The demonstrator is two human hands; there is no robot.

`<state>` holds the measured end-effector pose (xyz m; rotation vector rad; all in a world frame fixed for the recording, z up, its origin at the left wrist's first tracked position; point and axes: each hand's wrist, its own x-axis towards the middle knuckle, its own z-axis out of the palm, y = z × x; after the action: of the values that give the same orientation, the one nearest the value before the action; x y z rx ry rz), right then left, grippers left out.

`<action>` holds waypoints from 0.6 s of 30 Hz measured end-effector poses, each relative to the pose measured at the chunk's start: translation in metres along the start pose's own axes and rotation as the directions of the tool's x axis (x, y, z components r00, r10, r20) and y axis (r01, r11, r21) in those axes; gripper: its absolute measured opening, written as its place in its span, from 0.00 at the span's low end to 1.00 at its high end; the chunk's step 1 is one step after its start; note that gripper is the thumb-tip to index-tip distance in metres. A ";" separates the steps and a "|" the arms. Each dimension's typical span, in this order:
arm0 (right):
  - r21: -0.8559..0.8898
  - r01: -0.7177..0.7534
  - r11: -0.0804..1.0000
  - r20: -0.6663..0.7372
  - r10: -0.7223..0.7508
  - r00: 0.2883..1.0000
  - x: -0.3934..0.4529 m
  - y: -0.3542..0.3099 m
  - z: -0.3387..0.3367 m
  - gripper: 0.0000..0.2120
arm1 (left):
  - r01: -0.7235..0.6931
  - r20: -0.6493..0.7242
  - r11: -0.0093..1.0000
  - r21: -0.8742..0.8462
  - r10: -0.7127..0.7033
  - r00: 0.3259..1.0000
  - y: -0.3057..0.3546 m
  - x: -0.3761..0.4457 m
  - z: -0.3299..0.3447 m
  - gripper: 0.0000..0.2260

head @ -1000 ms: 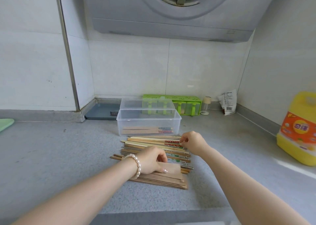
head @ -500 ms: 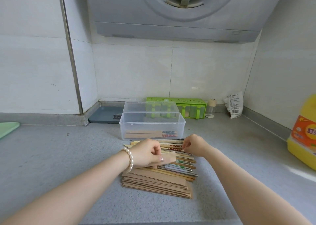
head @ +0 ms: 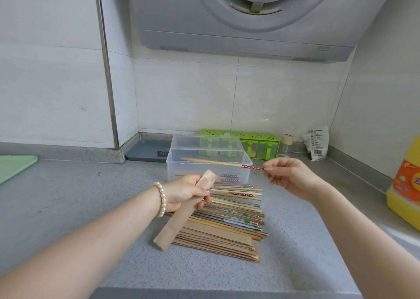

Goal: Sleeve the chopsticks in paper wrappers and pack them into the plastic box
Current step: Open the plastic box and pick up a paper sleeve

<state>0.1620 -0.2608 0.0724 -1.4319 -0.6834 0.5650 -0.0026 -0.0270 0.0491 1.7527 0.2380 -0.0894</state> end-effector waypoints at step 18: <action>0.084 0.385 0.919 -0.608 -0.258 0.751 0.003 -0.020 0.013 0.14 | -0.017 0.067 0.992 0.125 0.008 0.998 -0.001 -0.017 -0.001 0.02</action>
<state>0.1540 -0.2507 0.0931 -1.1632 -0.3416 -0.0993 -0.0193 -0.0275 0.0520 1.8725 0.1761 -0.1558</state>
